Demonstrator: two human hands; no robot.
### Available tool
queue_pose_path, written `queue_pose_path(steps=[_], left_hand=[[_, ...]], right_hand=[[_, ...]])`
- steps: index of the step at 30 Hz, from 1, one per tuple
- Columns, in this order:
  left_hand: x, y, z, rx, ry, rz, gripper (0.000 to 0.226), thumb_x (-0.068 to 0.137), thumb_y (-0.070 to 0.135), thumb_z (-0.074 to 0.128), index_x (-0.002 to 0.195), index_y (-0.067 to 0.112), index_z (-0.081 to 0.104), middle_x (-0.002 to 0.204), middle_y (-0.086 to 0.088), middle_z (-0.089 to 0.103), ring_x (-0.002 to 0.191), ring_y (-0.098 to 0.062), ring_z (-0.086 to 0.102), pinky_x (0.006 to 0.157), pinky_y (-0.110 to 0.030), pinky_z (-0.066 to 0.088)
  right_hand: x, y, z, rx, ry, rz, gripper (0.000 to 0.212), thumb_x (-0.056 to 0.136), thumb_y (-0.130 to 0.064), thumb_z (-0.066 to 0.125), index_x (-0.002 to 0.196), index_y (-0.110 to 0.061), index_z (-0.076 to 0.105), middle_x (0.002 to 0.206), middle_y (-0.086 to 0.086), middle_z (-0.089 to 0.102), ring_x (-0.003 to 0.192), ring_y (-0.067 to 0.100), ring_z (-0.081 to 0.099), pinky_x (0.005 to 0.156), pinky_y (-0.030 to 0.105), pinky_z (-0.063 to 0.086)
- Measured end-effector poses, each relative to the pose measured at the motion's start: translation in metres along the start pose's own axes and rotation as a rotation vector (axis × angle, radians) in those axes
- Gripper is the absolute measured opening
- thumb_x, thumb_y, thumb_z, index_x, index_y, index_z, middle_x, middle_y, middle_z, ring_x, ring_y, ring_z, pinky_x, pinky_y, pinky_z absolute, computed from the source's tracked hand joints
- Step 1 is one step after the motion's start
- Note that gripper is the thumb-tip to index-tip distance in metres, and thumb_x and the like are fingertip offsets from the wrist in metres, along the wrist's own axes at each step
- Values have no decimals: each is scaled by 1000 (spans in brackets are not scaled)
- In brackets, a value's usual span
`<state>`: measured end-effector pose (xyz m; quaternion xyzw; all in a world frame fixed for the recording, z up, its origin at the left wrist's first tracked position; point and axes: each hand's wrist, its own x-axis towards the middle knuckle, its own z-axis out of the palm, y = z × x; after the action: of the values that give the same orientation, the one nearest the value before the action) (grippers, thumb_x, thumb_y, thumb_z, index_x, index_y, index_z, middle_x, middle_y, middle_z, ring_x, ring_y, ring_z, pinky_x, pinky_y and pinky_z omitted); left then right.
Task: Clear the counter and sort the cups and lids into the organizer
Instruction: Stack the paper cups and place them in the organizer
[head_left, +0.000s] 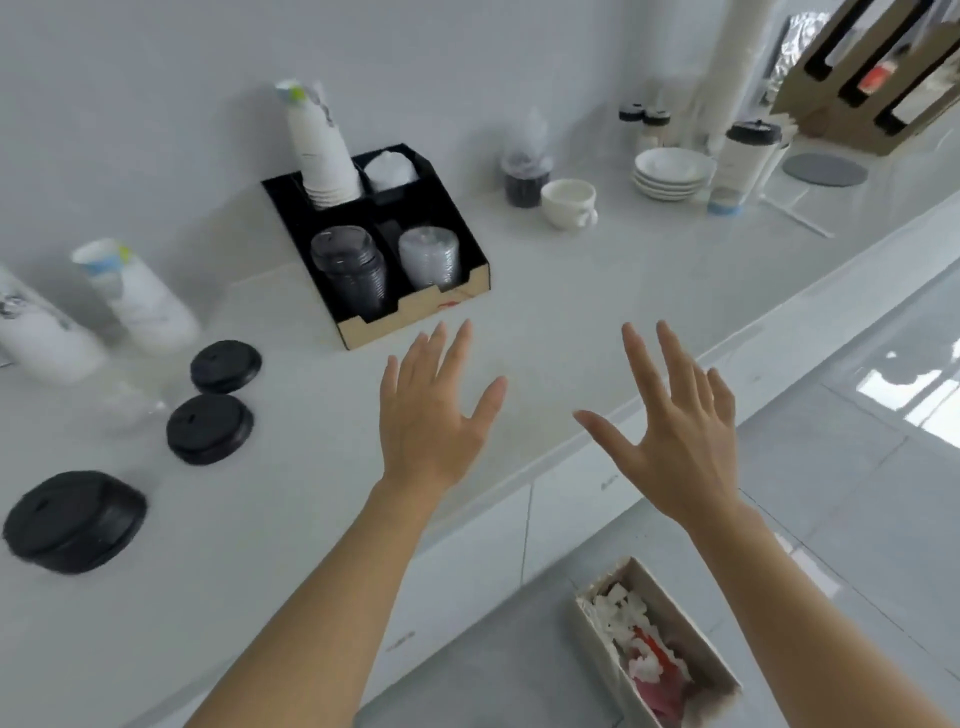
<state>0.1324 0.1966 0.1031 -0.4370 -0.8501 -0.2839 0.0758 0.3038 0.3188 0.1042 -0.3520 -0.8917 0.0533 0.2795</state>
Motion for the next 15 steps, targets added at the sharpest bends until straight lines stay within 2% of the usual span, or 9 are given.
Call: queue_pose_path(steps=[4,10,15], left_hand=[[-2,-53,-56,61,137,-105,67,86,61,27,146,29,25,153,-5,31,142,-22,23,116,-45,12],[-20,-123,-123,153,244,-245,70,85,62,26,144,26,30,151,-7,35,141,-24,26,116,-46,14],[-40,-173,-170,217,357,-337,70,85,61,29,143,23,35,148,-8,40,138,-26,32,113,-47,21]], right_hand=[[27,-68,15,59,-12,-155,79,81,-70,36,146,-30,19,151,16,33,131,35,42,103,61,31],[53,-164,37,180,53,-329,76,81,-66,43,144,-28,24,147,16,40,124,33,50,100,59,34],[63,-241,55,270,67,-447,75,82,-68,39,145,-30,22,148,13,40,129,27,45,102,55,35]])
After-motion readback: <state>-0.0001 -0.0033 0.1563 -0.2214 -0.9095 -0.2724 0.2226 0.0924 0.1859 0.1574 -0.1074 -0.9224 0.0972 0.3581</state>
